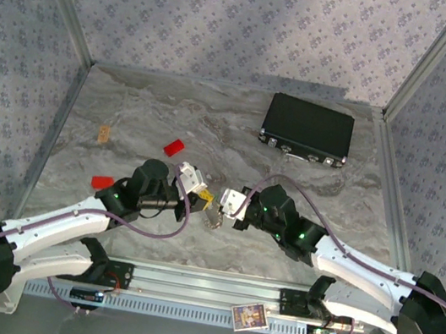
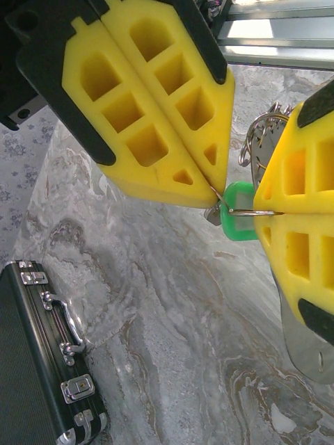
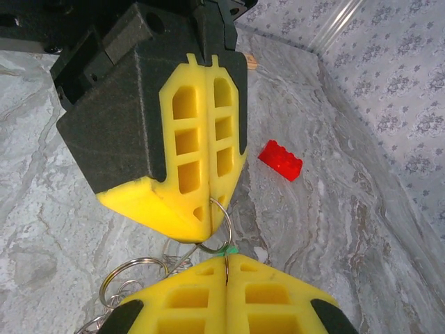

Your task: Put the keys on the keyring

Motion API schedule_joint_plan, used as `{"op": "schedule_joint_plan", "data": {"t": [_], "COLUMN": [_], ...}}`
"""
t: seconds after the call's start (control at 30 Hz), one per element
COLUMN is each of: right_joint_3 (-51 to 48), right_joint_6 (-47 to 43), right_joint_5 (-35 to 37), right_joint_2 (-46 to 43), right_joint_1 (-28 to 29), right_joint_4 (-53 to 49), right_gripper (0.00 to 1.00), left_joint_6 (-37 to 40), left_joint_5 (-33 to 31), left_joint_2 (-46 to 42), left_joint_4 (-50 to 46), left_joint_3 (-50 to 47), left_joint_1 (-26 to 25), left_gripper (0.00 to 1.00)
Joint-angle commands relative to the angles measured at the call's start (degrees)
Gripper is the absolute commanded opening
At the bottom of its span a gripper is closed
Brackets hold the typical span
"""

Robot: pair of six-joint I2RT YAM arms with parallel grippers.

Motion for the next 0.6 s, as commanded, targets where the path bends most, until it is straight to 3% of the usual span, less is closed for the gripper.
{"op": "schedule_joint_plan", "data": {"t": [0.0, 0.57], "right_joint_3": [1.6, 1.8], "right_joint_6": [1.2, 1.3], "right_joint_5": [-1.2, 0.3], "right_joint_2": [-0.5, 0.2], "right_joint_1": [0.1, 0.7], "right_joint_4": [1.5, 3.3], "right_gripper": [0.0, 0.0], "left_joint_6": [-0.6, -0.4], "left_joint_5": [1.4, 1.5], "left_joint_2": [0.4, 0.6], "left_joint_4": [1.2, 1.2], "left_joint_3": [2.4, 2.6], "left_joint_1": [-0.3, -0.3], "left_gripper": [0.0, 0.0]}}
